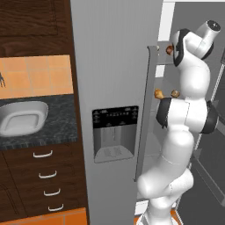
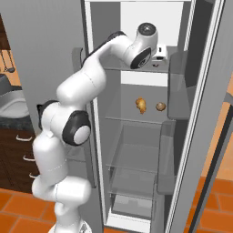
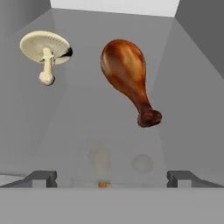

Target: Place one mushroom and one chicken drumstick in each tupperware on the nearby counter, to pack two identical lunches.

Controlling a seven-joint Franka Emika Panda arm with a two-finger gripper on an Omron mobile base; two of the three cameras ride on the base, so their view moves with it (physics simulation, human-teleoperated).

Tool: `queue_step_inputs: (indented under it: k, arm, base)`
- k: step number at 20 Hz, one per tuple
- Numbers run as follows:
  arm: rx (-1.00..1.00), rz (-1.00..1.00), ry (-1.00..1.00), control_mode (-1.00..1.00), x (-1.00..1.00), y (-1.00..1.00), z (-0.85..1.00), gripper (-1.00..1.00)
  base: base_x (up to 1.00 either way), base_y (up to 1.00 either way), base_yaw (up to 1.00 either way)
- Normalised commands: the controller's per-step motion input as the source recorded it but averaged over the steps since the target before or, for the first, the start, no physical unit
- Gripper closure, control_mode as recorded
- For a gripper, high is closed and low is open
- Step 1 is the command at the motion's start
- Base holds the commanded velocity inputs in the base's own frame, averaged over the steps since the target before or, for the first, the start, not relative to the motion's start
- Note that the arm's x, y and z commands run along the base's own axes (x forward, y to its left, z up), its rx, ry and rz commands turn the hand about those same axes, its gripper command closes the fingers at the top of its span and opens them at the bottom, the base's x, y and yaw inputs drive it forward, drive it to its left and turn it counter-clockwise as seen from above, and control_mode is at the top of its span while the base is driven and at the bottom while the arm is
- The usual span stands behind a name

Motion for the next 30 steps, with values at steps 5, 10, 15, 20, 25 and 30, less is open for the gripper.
queue_step_inputs:
  k: [5, 10, 15, 20, 25, 30]
  arm:
    - [0.00, 0.00, 0.00, -1.00, 0.44, -0.12, -0.06, -1.00]
    - [0.00, 0.00, 0.00, -1.00, 0.45, -0.08, -0.12, -1.00]
    - [0.00, 0.00, -0.03, -1.00, 0.32, -0.02, -0.19, -1.00]
    - [0.00, 0.00, -0.03, -1.00, 0.26, 0.02, -0.24, -1.00]
    - [-0.01, 0.00, -0.11, -1.00, 0.08, 0.28, -0.55, 1.00]
    - [0.00, 0.01, -0.15, -1.00, 0.01, 0.23, -0.51, 1.00]
  base:
    - [0.00, 0.00, 0.00]
    - [0.00, 0.00, 0.00]
    - [0.00, 0.00, 0.00]
    - [0.00, 0.00, 0.00]
    - [0.00, 0.00, 0.00]
    - [0.00, 0.00, 0.00]
